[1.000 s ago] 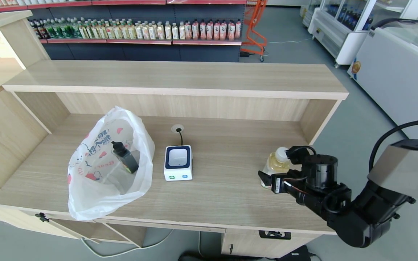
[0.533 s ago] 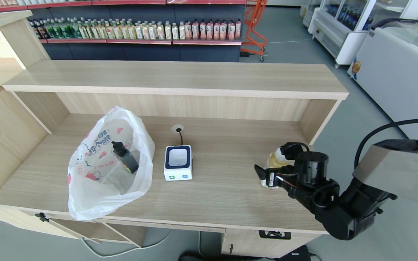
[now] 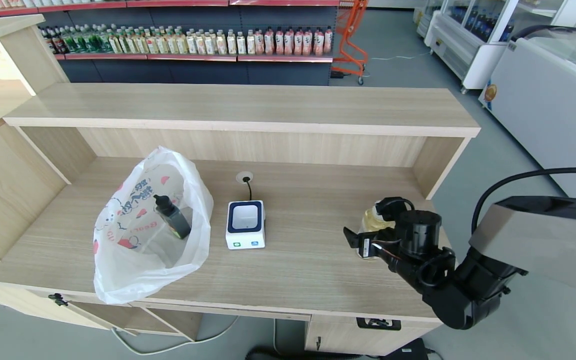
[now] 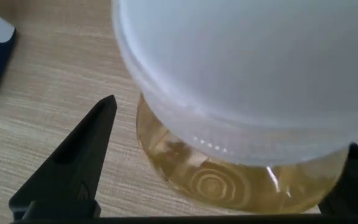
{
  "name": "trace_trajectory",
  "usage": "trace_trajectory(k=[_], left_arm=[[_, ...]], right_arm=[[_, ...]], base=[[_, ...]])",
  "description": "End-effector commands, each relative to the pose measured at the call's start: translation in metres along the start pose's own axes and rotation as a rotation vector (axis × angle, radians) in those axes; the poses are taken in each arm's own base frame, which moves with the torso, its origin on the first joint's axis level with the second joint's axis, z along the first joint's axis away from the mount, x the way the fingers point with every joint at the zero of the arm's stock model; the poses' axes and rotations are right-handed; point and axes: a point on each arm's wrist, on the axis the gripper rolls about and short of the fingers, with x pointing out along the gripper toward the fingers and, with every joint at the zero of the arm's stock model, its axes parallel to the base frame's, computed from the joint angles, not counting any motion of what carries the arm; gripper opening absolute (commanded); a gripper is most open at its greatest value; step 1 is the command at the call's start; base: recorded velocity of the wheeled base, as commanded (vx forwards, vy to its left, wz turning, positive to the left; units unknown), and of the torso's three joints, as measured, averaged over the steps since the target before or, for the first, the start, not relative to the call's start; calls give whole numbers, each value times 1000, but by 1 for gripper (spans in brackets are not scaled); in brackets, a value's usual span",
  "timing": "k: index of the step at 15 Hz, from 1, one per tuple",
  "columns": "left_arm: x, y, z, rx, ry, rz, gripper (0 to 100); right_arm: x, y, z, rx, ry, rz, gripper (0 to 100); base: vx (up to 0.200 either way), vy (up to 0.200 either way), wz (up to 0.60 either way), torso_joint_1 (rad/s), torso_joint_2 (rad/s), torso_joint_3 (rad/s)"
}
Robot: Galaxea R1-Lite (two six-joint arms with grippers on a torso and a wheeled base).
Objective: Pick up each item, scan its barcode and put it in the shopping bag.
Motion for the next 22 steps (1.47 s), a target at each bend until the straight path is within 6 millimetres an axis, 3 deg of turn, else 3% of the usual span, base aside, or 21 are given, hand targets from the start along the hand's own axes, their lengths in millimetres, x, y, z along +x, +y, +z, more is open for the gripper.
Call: trace_trajectory(k=[1,6,17,19,22], left_arm=[[0,0,0,0,0,1,100],[0,0,0,0,0,1,100],[0,0,0,0,0,1,100],[0,0,0,0,0,1,100],[0,0,0,0,0,1,100]], right_arm=[[5,2,4,0,-22,5,0],[6,1,3,-47,-20,2,0],[6,-1,-23,-116,50,1,0],[5,-1,-15,-101,22,1,0],[-11,-9,31,-22,-73,58,0]], base=[[0,0,0,0,0,0],[0,0,0,0,0,0],[0,0,0,0,0,0],[0,0,0,0,0,0],[0,0,0,0,0,0]])
